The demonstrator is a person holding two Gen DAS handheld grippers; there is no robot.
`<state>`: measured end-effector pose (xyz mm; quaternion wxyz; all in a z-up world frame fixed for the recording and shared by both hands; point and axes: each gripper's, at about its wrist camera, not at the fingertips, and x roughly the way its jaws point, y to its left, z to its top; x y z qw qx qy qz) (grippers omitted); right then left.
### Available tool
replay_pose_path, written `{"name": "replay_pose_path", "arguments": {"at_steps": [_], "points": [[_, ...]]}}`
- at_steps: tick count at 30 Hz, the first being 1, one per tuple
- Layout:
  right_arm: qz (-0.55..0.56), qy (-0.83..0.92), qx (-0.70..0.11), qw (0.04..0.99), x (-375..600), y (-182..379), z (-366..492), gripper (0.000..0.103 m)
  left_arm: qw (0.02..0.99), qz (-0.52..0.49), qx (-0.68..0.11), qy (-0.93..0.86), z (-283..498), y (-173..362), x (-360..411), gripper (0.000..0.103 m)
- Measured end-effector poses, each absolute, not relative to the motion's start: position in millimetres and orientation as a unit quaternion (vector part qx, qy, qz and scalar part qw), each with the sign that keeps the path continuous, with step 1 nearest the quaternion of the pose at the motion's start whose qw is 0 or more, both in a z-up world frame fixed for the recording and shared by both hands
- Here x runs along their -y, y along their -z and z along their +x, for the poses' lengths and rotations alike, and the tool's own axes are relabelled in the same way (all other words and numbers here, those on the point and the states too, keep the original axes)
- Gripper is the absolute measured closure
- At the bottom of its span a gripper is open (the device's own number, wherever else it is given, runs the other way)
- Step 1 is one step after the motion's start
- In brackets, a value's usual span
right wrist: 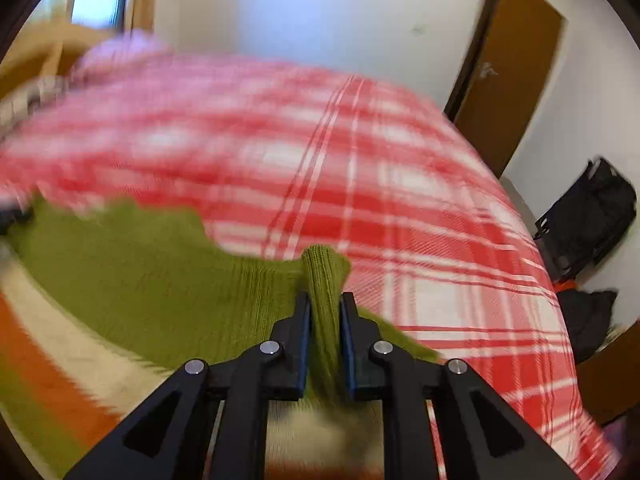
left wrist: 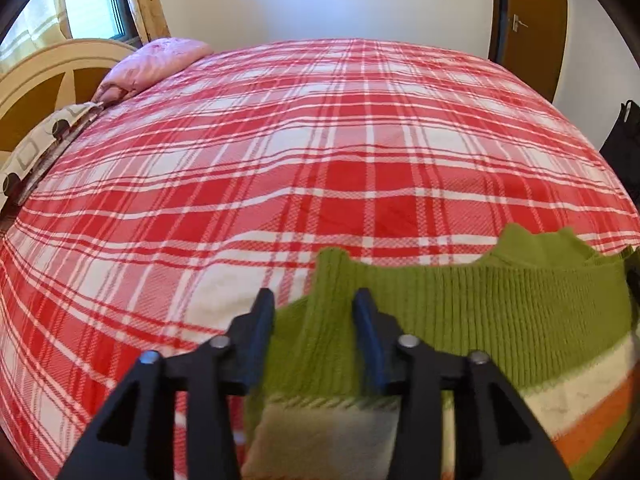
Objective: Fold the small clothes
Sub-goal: 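Lift the ribbed hem with both grippers and flip the sweater over, then lay the flipped sweater flat and open both grippers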
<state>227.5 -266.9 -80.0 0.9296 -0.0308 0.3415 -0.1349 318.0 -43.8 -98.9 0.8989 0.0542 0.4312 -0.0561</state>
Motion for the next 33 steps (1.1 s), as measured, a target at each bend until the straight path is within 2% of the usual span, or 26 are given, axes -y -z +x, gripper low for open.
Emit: {"name": "replay_pose_path", "arguments": {"at_steps": [2,4,9,15,20,26,33], "points": [[-0.003,0.15,-0.295,0.944,267.2,53.8,192.4,0.087,0.902,0.042,-0.425,0.062,311.2,89.3,33.7,0.05],[0.009,0.127,-0.286,0.95,257.2,43.8,159.2,0.076,0.909,0.035,-0.412,0.056,293.2,75.3,19.0,0.037],[0.022,0.068,-0.348,0.935,224.1,72.5,99.3,0.076,0.914,0.044,-0.397,0.077,224.4,58.5,1.4,0.037],[0.071,0.073,-0.414,0.905,218.3,131.5,65.4,0.076,0.908,0.053,-0.405,0.092,161.0,83.2,4.5,0.037],[0.054,0.09,-0.371,0.923,210.4,139.2,44.2,0.076,0.896,0.058,-0.432,0.08,140.3,113.2,7.3,0.037],[0.077,0.079,-0.352,0.929,217.2,140.0,35.6,0.075,0.902,0.097,-0.415,0.065,124.2,112.3,11.6,0.035],[0.112,0.058,-0.333,0.935,224.2,142.6,32.6,0.073,0.905,0.066,-0.418,0.049,109.0,105.9,-3.2,0.029]]}}
